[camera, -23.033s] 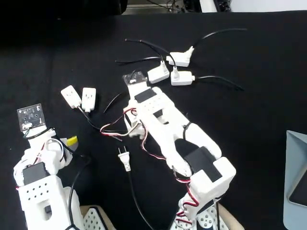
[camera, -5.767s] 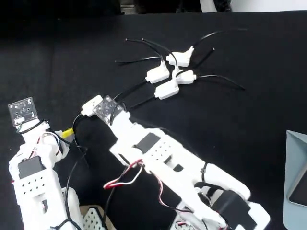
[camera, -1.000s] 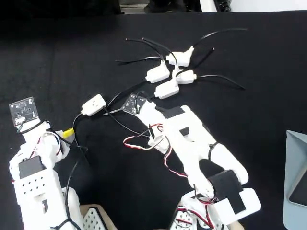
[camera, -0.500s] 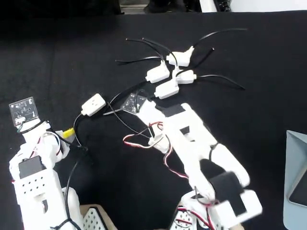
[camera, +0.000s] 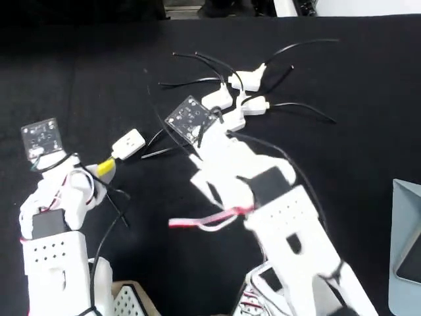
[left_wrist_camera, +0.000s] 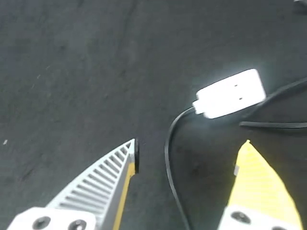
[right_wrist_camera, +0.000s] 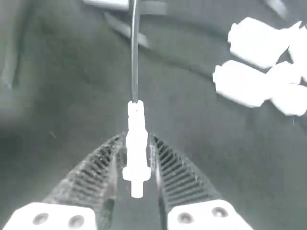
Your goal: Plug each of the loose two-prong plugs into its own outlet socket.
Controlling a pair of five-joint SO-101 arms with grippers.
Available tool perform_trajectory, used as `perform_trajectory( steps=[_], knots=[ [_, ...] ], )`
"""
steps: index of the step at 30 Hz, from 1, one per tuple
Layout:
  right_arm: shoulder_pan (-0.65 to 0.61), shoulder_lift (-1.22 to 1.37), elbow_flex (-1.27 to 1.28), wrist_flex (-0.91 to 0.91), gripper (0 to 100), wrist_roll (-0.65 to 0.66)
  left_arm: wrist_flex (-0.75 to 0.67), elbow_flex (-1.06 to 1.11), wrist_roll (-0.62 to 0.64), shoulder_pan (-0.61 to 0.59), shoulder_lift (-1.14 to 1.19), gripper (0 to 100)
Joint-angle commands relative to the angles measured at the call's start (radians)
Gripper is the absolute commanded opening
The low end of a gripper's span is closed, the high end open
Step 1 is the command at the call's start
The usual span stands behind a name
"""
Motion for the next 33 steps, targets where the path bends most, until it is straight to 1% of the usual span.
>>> perform_trajectory(
  steps=[1, 4, 7, 9, 13, 20, 25, 28, 32, 33],
  knots=[
    [-0.094, -0.119, 0.030, -0.146, 1.1, -0.166, -0.018, -0.116, 0.015, 0.077, -0.014, 32],
    [-0.164, -0.166, 0.128, -0.267, 1.1, -0.230, -0.018, -0.159, 0.015, 0.128, -0.014, 32],
    [-0.242, -0.211, 0.214, -0.358, 1.1, -0.265, -0.014, -0.193, 0.015, 0.186, -0.014, 32],
    [-0.272, -0.229, 0.254, -0.407, 1.1, -0.279, -0.012, -0.206, 0.015, 0.232, -0.014, 32],
    [-0.275, -0.234, 0.311, -0.479, 1.1, -0.285, 0.011, -0.231, 0.015, 0.302, -0.015, 32],
    [-0.272, -0.197, 0.326, -0.489, 1.1, -0.285, 0.180, -0.337, 0.011, 0.430, -0.015, 32],
    [-0.230, -0.191, 0.328, -0.489, 1.1, -0.285, 0.192, -0.329, 0.006, 0.453, -0.015, 32],
    [-0.213, -0.191, 0.338, -0.489, 1.1, -0.287, 0.187, -0.329, -0.025, 0.453, -0.015, 32],
    [-0.212, -0.191, 0.363, -0.491, 1.1, -0.287, 0.184, -0.338, -0.035, 0.435, -0.015, 32],
    [-0.209, -0.191, 0.369, -0.499, 1.1, -0.287, 0.183, -0.341, -0.035, 0.409, -0.015, 32]
  ],
)
